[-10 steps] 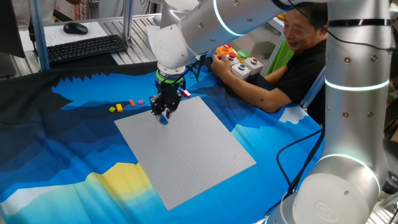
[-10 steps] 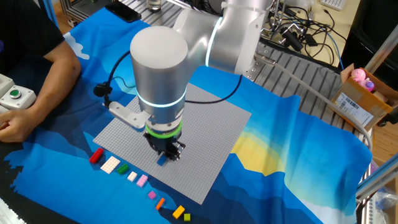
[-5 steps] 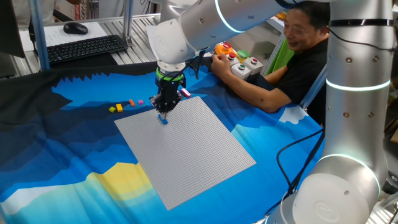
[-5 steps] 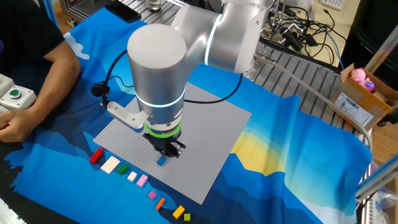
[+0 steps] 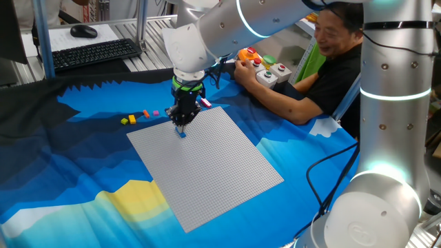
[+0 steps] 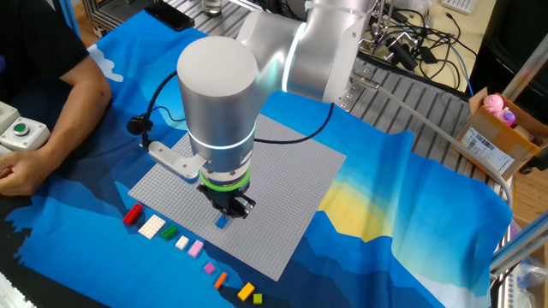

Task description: Stack small Lego blocks one on top of the other

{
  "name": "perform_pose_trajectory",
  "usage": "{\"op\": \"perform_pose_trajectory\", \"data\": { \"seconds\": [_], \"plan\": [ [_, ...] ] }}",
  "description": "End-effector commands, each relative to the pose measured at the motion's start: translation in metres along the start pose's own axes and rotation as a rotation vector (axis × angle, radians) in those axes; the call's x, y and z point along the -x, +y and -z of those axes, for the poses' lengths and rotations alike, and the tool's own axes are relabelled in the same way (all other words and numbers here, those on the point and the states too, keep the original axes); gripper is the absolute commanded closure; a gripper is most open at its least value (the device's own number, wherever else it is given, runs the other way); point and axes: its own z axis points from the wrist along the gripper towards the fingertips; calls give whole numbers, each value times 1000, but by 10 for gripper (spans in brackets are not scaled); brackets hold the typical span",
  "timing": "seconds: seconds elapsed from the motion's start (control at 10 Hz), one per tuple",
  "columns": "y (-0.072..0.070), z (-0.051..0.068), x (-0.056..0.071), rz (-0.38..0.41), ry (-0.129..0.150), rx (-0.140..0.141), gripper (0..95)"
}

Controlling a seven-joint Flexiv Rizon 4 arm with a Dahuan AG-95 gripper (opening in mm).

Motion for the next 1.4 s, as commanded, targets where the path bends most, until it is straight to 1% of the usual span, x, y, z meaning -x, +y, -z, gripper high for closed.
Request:
{"op": "perform_pose_trajectory", "data": {
  "seconds": [0.1, 0.3, 0.5, 0.8, 1.0, 1.2, 1.4],
  "plan": [
    [-1, 15, -5, -6, 16, -8, 950],
    [1, 11, -8, -8, 9, -12, 950],
    [1, 9, -8, -6, 9, -10, 950],
    [2, -2, -5, -1, -3, -5, 950],
    [2, -2, -5, 1, -2, -5, 950],
    [2, -2, -5, -3, -6, -9, 950],
    [1, 3, -7, -10, -4, -10, 950]
  ]
}}
